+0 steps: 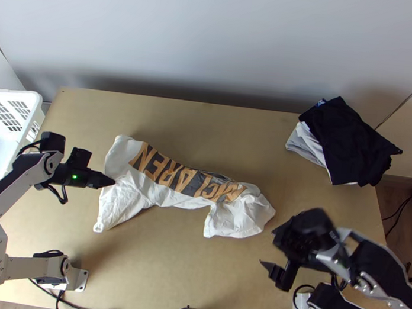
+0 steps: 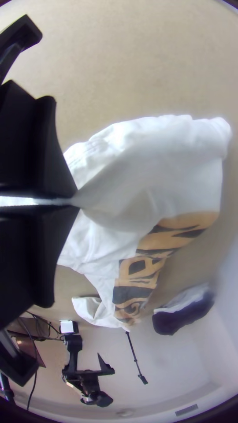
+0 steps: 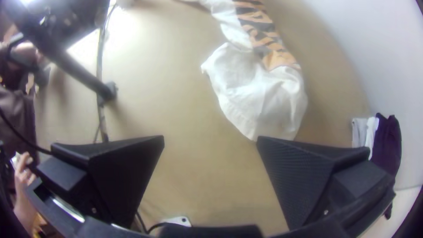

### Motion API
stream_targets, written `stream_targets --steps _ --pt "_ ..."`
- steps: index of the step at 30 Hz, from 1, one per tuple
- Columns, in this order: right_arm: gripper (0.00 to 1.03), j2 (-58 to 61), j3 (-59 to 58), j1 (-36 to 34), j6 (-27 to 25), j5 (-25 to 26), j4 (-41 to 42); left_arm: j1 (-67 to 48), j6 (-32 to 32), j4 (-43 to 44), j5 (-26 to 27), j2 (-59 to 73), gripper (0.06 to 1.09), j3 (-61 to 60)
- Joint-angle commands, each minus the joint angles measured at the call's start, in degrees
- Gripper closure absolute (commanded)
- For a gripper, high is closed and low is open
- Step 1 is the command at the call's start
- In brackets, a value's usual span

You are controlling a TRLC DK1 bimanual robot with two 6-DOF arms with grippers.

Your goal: Fold the t-shirt

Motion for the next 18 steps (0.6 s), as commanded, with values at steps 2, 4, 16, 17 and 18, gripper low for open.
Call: stream_targets --steps 2,4,16,17,18 --pt "0.05 -4.85 -13.40 11.61 -11.10 9.52 11.88 -0.52 -0.56 -0.12 -0.07 -0.14 1.05 0.51" --pt "0.05 -5.03 -15.60 11.61 -15.85 12.07 17.95 -0.61 -0.56 -0.12 -0.16 -0.05 1.05 0.42" --pt "0.05 1.83 -22.90 14.42 -30.88 12.95 45.63 -0.79 -1.70 0.06 -0.33 -0.05 1.05 1.82" --pt "0.05 2.09 -22.98 15.39 -30.00 12.24 45.46 -0.79 -1.97 0.50 -0.33 0.04 1.05 2.00" --pt "0.05 2.45 -22.98 16.36 -28.51 11.36 45.19 -1.05 -2.23 0.76 -0.33 0.21 1.05 2.17"
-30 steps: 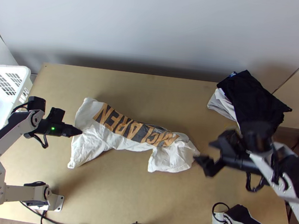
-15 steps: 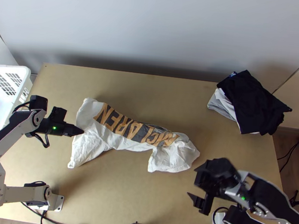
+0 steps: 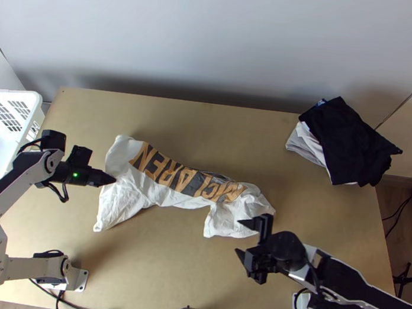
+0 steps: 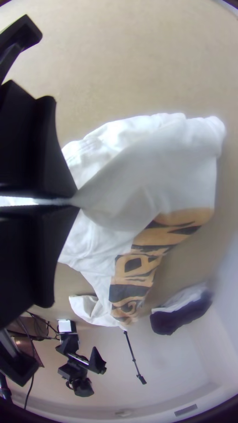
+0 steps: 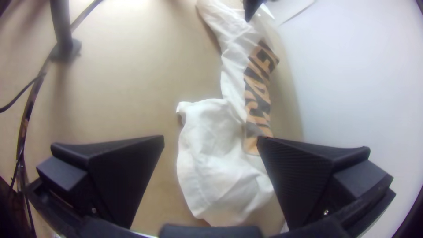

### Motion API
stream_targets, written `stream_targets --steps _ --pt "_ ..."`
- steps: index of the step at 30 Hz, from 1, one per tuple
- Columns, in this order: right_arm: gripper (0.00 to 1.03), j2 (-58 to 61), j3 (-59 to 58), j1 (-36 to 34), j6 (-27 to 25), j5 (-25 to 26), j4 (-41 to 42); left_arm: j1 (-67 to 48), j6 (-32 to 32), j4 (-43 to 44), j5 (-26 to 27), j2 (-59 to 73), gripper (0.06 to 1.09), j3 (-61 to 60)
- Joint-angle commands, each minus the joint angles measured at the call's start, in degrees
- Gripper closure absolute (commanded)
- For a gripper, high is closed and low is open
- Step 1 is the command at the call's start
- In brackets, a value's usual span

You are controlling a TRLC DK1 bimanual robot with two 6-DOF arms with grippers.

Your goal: Fold the t-shirt

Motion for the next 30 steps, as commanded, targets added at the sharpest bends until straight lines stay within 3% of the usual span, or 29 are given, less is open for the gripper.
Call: stream_targets --steps 1,10,17,30 --pt "0.05 3.89 -2.35 4.80 1.10 -1.90 5.78 -0.70 -1.36 1.44 -0.09 0.59 1.05 1.08" --pt "0.05 12.59 -3.93 5.76 5.14 -5.86 14.84 -5.98 -5.40 8.21 -0.27 2.70 1.05 0.29" --pt "0.05 22.52 -2.61 5.15 4.35 -6.21 25.03 -7.47 -5.23 8.65 -0.36 0.41 1.05 0.73" --pt "0.05 35.79 -0.86 -0.39 2.59 -7.88 32.41 -6.68 -4.00 7.95 -0.71 -2.66 1.05 1.26"
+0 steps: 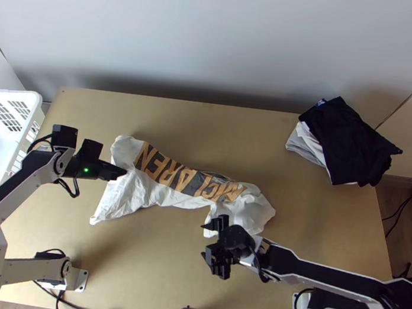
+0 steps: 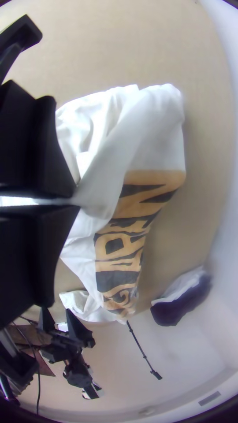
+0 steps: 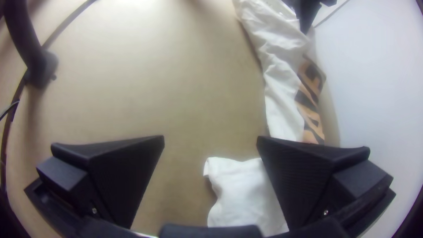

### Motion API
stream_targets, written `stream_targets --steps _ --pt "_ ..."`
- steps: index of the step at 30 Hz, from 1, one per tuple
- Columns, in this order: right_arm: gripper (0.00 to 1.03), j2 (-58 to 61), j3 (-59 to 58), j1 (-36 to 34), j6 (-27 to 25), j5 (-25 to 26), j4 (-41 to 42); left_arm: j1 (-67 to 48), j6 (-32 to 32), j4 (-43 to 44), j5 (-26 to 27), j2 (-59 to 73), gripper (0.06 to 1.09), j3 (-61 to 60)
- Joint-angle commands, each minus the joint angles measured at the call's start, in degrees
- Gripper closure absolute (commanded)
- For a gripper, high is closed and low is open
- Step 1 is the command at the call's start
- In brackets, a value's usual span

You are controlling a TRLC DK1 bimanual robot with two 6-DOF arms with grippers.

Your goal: Fold the t-shirt

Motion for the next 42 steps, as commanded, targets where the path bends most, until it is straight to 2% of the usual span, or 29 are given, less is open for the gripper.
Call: stream_targets --steps 1,8,18,22,25,32,42 --pt "0.05 6.73 0.72 -4.11 -0.71 -0.87 3.87 0.53 0.81 -0.51 -0.12 -1.40 1.05 0.17" --pt "0.05 8.14 2.04 -11.40 -1.94 -0.87 2.99 1.15 0.90 -1.04 -0.12 -2.45 1.05 0.52" --pt "0.05 -2.67 0.81 -12.11 -1.68 -0.95 -6.15 1.59 0.90 -1.13 -0.12 -2.54 1.05 0.87" --pt "0.18 -4.69 0.37 -12.11 -1.59 -0.95 -8.00 1.59 0.81 -1.13 -0.03 -2.63 1.05 1.13" --pt "0.26 -4.87 0.37 -12.11 -1.06 -0.95 -8.00 1.50 0.81 -1.39 -0.03 -2.63 1.05 1.31" --pt "0.26 -2.94 0.28 -10.70 0.87 -0.95 -7.20 1.50 0.72 -1.92 -0.03 -3.07 1.05 1.22" --pt "0.26 2.42 1.95 -8.59 3.42 -0.95 -1.05 1.32 0.64 -2.36 -0.03 -4.03 1.05 1.04"
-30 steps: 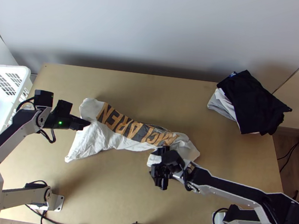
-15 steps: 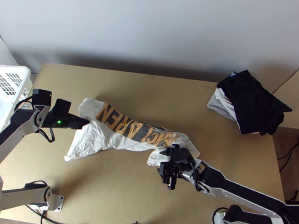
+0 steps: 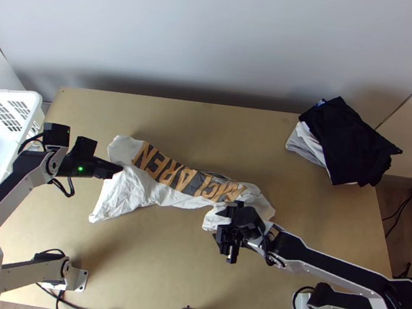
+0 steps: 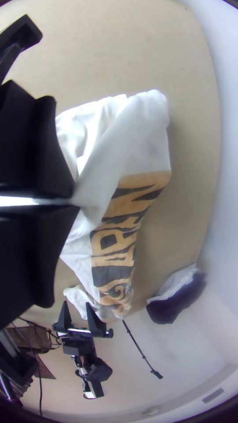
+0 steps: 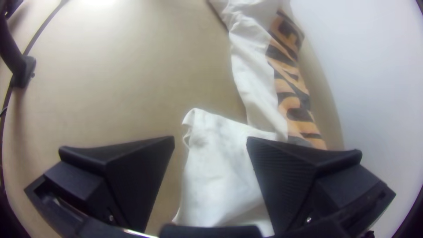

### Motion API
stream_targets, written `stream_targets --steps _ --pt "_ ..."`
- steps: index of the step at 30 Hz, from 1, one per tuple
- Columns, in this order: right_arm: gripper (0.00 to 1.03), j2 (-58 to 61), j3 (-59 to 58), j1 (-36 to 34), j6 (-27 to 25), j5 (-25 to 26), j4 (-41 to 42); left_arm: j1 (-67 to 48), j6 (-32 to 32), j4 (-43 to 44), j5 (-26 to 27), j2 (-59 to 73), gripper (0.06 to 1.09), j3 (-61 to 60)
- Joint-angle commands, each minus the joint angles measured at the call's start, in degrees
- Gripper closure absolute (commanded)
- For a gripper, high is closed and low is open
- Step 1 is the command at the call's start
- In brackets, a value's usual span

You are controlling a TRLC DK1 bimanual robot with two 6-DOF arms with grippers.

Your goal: Fold the t-shirt

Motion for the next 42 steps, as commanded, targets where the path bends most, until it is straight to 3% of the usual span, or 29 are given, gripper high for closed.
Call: stream_targets --steps 1,5,6,9,11,14,16,18,23,29,32,42 --pt "0.30 3.74 1.47 1.09 1.80 0.01 2.62 -0.16 -0.13 -0.06 0.01 -0.34 1.05 -0.03" --pt "0.80 4.27 1.73 0.74 2.07 0.01 4.20 -0.16 -0.13 -0.15 -0.08 -0.34 1.05 -0.11" --pt "0.85 4.44 1.82 0.48 2.51 0.01 4.47 -0.16 -0.04 -0.15 -0.08 -0.34 1.05 -0.20" --pt "0.80 5.23 1.65 -0.76 2.60 0.01 4.47 -0.07 -0.04 -0.24 -0.08 -0.78 1.05 -0.20" --pt "0.60 5.15 1.03 -1.37 2.60 0.01 4.47 0.01 0.05 -0.41 -0.08 -1.04 1.05 -0.20" --pt "0.59 4.71 0.15 -1.90 2.95 0.01 4.29 0.10 0.05 -0.50 -0.08 -1.40 1.05 -0.11" --pt "0.66 4.53 -0.20 -1.90 3.65 0.01 4.11 0.10 0.05 -0.50 0.01 -1.40 1.05 -0.03" --pt "0.92 4.27 -0.20 -1.90 4.18 0.01 4.11 0.01 -0.04 -0.68 0.01 -1.57 1.05 0.06" --pt "0.95 3.21 1.82 -2.69 4.62 0.01 0.77 0.10 0.05 -1.73 -0.08 -2.01 1.05 0.85" --pt "1.00 3.21 16.68 -11.30 12.79 -0.87 -17.42 0.28 0.05 -3.05 -0.08 -2.80 1.05 1.03" --pt "1.00 4.44 22.39 -17.37 14.20 -3.42 -23.57 -0.07 0.05 -3.67 0.01 -2.89 1.05 1.38" --pt "1.00 -12.17 25.46 -24.66 16.31 -3.33 -28.41 4.67 -1.27 -9.73 0.72 -0.96 1.05 10.96"
